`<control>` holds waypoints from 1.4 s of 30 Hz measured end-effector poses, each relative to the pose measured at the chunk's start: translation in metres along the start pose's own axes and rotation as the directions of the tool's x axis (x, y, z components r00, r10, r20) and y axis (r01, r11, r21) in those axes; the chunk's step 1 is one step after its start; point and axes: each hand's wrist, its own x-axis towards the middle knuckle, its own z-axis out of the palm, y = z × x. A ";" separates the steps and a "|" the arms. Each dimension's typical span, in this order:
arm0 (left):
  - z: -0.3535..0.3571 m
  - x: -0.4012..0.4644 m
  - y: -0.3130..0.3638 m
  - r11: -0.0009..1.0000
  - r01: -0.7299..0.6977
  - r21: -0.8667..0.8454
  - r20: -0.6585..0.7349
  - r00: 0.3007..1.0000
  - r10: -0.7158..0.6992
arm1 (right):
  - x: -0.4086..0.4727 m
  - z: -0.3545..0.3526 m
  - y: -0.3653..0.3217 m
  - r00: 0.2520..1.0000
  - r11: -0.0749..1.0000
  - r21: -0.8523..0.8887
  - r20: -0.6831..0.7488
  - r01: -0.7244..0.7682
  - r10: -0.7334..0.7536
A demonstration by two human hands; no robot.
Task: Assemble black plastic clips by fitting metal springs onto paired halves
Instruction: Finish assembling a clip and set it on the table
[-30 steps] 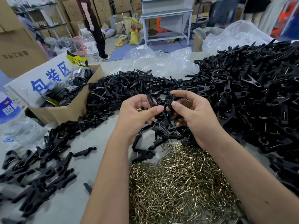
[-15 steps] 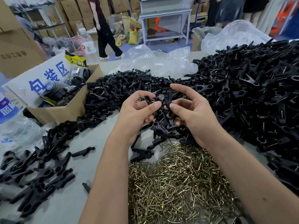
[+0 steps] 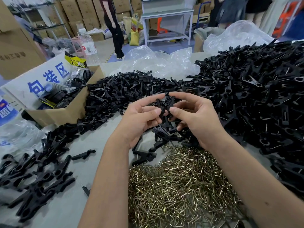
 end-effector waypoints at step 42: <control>-0.020 0.002 -0.005 0.955 -0.029 0.296 -0.360 0.922 0.139 | -0.004 -0.001 -0.018 0.925 0.782 -0.621 0.322 0.045 0.202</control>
